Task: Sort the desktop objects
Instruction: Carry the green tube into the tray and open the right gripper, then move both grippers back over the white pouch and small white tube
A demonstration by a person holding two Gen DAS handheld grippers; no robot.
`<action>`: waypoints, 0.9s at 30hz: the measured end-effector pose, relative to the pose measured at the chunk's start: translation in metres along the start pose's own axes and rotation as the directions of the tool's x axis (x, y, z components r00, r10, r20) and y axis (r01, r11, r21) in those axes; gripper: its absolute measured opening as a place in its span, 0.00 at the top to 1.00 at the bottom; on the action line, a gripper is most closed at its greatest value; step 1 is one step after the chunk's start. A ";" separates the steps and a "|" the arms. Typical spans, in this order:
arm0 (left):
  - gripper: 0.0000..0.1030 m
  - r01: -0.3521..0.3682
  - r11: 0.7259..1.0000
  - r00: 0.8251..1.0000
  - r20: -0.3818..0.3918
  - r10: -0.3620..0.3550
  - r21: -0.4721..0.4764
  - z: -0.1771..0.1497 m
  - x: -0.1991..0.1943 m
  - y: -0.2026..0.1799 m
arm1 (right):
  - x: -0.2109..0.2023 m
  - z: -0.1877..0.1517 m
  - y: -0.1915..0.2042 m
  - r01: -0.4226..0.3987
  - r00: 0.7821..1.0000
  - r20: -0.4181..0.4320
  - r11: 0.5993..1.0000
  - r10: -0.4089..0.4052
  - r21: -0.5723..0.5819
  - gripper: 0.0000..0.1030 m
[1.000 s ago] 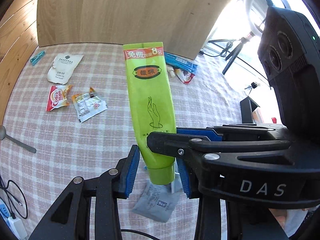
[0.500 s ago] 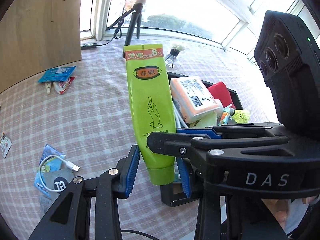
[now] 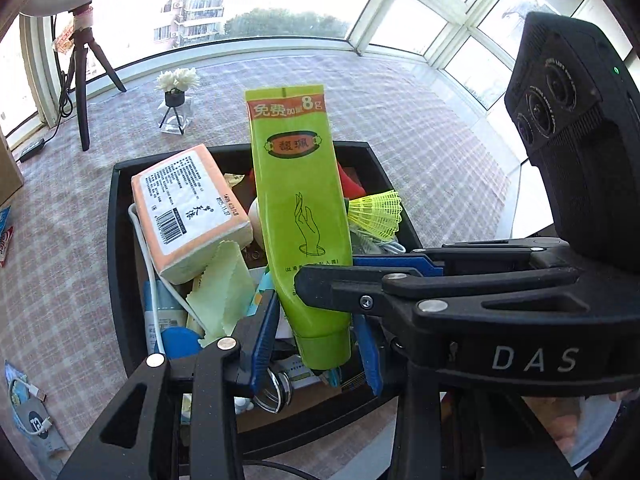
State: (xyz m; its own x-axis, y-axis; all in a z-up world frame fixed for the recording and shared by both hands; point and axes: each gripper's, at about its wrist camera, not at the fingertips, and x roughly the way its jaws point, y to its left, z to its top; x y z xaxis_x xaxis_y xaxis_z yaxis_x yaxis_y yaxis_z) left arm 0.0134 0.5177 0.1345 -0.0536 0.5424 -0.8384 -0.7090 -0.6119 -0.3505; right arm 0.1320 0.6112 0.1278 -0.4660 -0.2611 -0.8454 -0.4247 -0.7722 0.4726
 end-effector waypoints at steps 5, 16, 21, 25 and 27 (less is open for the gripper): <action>0.52 -0.073 0.997 0.997 -0.003 0.073 0.025 0.011 0.012 -0.016 | -0.014 0.009 -0.026 0.102 0.994 0.026 0.995 -0.102 0.016 0.52; 0.45 -0.126 0.990 0.992 0.022 0.127 -0.063 0.003 -0.005 0.012 | -0.016 0.012 -0.037 0.187 0.980 0.073 0.982 -0.185 -0.021 0.48; 0.45 -0.183 0.978 0.981 0.040 0.188 -0.097 -0.005 -0.020 0.034 | -0.006 0.010 -0.015 0.201 0.977 0.084 0.977 -0.196 -0.065 0.48; 0.45 -0.232 0.965 0.969 0.059 0.240 -0.119 -0.016 -0.038 0.049 | 0.003 0.007 0.007 0.190 0.980 0.081 0.977 -0.182 -0.096 0.48; 0.45 -0.253 0.958 0.962 0.070 0.264 -0.134 -0.022 -0.048 0.058 | 0.007 0.005 0.021 0.197 0.978 0.089 0.973 -0.187 -0.120 0.48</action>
State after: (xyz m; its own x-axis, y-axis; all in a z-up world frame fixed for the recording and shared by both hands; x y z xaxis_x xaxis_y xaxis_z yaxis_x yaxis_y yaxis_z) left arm -0.0094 0.4432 0.1453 -0.2881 0.4009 -0.8696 -0.5714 -0.8007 -0.1798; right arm 0.1166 0.5960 0.1332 -0.4458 -0.0597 -0.8932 -0.4117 -0.8723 0.2637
